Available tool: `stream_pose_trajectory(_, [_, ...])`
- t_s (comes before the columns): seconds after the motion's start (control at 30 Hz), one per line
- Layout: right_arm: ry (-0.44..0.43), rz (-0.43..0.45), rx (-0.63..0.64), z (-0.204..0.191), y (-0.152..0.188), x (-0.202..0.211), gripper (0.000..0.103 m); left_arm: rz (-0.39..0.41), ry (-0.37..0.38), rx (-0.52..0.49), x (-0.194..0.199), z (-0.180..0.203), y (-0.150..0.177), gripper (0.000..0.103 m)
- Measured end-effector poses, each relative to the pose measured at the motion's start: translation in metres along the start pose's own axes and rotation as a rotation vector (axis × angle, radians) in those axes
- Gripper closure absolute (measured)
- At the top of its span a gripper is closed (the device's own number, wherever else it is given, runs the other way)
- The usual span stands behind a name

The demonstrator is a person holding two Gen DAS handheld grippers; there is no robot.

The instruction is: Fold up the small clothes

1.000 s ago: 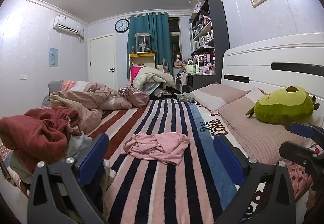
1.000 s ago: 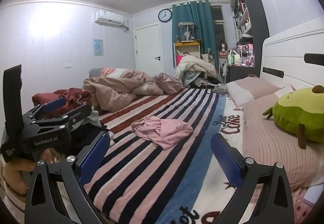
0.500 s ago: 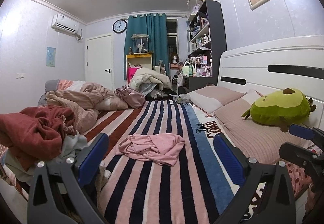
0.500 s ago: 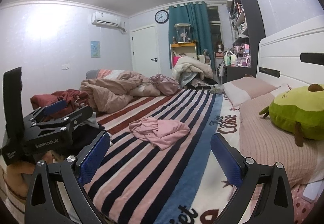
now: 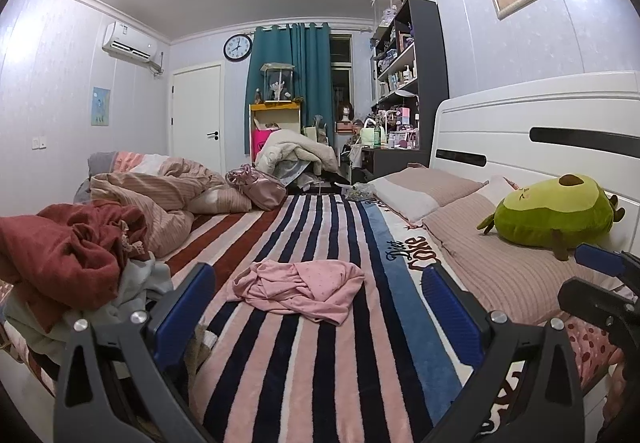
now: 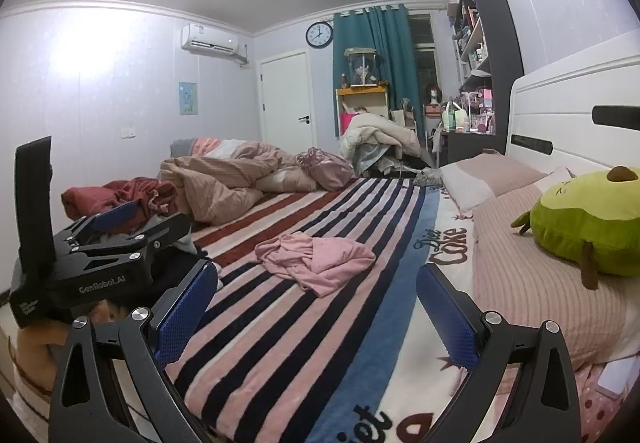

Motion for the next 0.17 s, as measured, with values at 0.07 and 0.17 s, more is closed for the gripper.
stream_pose_trajectory(0.07, [-0.001, -0.002, 0.002, 0.0000, 0.0003, 0.0002, 0.004, 0.000, 0.006, 0.003, 0.0007, -0.0002, 0.0008, 0.001])
stream_pose_trajectory(0.17, [-0.001, -0.003, 0.006, 0.0001, 0.0005, 0.0005, 0.004, -0.003, 0.009, 0.001, 0.0013, 0.0009, 0.0011, 0.001])
Point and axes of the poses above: each gripper's, at about its wrist camera, not at the fingertips, and x roughly against the way its jaws point, z to its right, y to its underside, the point moved 4 cm from there along -x, roughly the way its jaws point, and after that the axes turned 8 degrees about -y, right-handed, at the moved point
